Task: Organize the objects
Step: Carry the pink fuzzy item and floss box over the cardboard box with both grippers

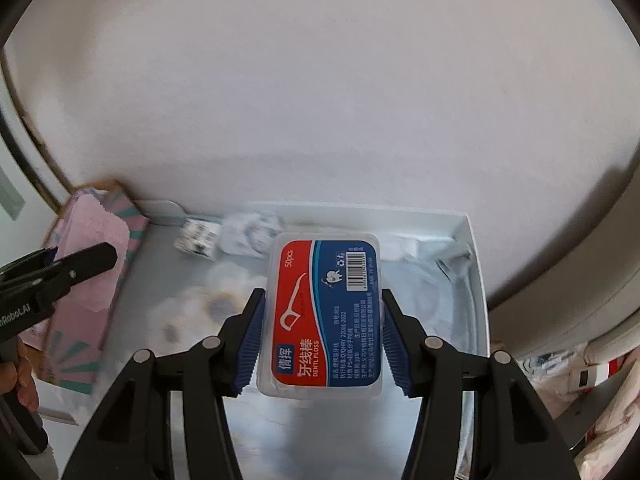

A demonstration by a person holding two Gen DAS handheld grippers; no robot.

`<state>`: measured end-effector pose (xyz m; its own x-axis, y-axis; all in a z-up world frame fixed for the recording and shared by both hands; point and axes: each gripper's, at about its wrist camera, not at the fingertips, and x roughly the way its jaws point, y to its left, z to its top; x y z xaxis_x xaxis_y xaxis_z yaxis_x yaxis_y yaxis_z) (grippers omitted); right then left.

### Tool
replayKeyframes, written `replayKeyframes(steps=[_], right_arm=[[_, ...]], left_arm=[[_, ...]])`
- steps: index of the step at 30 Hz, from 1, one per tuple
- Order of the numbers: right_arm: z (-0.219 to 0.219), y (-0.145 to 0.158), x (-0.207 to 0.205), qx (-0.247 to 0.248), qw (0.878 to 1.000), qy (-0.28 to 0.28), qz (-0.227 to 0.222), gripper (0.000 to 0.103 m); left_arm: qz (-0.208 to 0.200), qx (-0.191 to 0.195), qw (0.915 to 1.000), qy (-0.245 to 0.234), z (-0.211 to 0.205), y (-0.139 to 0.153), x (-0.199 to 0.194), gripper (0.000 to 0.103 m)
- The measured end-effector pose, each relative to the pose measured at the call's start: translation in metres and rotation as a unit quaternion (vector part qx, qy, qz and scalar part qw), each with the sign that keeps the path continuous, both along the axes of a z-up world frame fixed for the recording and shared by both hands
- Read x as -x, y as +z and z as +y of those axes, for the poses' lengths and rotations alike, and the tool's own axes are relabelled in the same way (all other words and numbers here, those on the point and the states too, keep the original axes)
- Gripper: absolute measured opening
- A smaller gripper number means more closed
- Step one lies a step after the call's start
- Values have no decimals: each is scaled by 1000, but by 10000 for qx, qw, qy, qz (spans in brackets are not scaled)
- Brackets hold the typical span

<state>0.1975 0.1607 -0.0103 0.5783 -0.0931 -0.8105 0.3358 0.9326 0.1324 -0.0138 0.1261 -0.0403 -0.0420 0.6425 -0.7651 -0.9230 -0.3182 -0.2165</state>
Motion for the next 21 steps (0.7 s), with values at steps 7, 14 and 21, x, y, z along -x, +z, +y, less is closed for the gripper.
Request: replayKeyframes(steps=[7, 14, 21], right_arm=[[48, 35, -41, 3, 9987, 381, -336, 50], [101, 66, -83, -35, 9944, 905, -542, 50], [157, 81, -130, 34, 9870, 1483, -618, 50]], left_arm=[[138, -103, 9997, 172, -39, 31, 30, 43], [138, -179, 9985, 501, -85, 39, 62, 43], [15, -108, 9961, 871, -129, 37, 98, 43]])
